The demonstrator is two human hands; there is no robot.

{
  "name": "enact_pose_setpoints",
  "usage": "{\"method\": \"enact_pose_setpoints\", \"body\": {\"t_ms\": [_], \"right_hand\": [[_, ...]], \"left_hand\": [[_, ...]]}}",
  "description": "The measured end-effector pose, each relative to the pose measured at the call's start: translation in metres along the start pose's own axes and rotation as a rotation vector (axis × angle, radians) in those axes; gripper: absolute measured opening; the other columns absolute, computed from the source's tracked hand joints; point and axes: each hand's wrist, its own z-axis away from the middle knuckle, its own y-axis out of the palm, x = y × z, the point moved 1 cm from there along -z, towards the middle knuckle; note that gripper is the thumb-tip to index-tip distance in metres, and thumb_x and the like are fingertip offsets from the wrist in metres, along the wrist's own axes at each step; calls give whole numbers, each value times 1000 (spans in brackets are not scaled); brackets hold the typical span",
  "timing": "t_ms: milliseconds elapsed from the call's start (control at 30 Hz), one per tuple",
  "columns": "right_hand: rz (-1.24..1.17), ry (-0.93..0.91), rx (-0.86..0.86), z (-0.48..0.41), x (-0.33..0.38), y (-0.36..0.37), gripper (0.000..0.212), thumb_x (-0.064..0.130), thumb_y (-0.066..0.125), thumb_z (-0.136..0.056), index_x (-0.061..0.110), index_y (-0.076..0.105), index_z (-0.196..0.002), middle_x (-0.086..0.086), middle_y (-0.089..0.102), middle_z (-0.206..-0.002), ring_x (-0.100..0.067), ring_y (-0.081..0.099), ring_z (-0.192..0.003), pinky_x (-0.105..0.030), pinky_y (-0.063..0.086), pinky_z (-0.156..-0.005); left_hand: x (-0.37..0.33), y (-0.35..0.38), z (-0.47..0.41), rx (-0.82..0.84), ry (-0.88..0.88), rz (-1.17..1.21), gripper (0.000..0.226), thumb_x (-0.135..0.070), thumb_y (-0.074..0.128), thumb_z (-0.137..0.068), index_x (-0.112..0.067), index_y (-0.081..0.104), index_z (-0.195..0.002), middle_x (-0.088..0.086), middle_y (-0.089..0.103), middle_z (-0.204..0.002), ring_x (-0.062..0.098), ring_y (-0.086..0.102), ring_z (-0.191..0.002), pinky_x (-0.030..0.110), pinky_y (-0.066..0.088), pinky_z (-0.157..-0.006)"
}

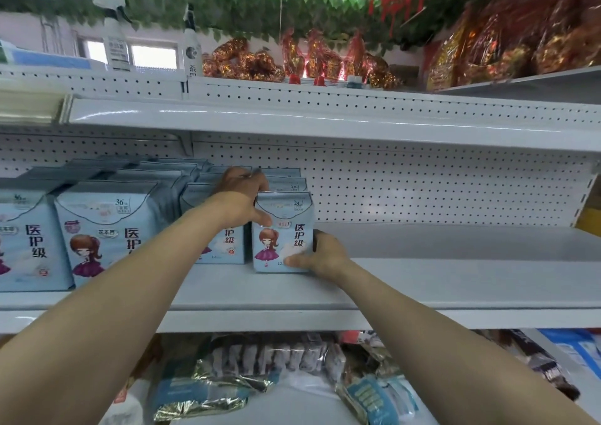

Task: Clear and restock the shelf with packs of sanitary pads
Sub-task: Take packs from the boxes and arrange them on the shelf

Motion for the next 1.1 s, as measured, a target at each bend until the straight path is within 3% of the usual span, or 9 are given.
{"method": "enact_pose_setpoints", "body": {"t_ms": [200, 567, 767, 900, 1100], "right_hand": [[111, -45, -64, -8, 5, 11, 54, 39, 91, -67, 23, 63, -111, 4, 71, -117, -18, 65, -108, -37, 54, -97], [48, -28, -80, -21, 2, 19, 64, 36, 91, -67, 21, 62, -122, 4, 70, -120, -19, 64, -109, -34, 54, -96], [63, -34, -120, -26, -1, 22, 64, 42, 91, -63, 23, 62, -117, 5, 70, -115, -19, 63, -106, -36, 55, -92], [70, -26, -145, -27, -2, 24, 73, 58, 83, -46, 29, 62, -110, 8, 69, -108, -20, 61, -105, -40, 56, -90], [28, -27, -174, -34, -7, 25, 88, 59, 83, -38, 34, 56, -117, 9, 66, -110, -19, 60, -108, -39, 56, -91]], "left_hand": [[8, 3, -5, -5, -17, 3, 75, -46, 89, -66, -34, 49, -128, 5, 32, -150, 26, 27, -141, 40, 34, -114], [8, 3, -3, -6, -53, -55, 87, -49, 89, -63, -28, 46, -136, 6, 25, -157, 27, 13, -148, 42, 27, -117], [5, 3, -4, -13, -25, -130, 86, -52, 85, -67, -30, 44, -138, 7, 25, -160, 29, 1, -152, 43, 5, -122], [4, 2, -5, -21, 10, -104, 75, -49, 88, -66, -32, 49, -128, 5, 25, -160, 29, -7, -152, 40, 4, -122], [5, 2, -8, -10, 26, -67, 66, -49, 88, -65, -36, 49, -117, 3, 25, -160, 31, -10, -152, 41, 2, -122]]}}
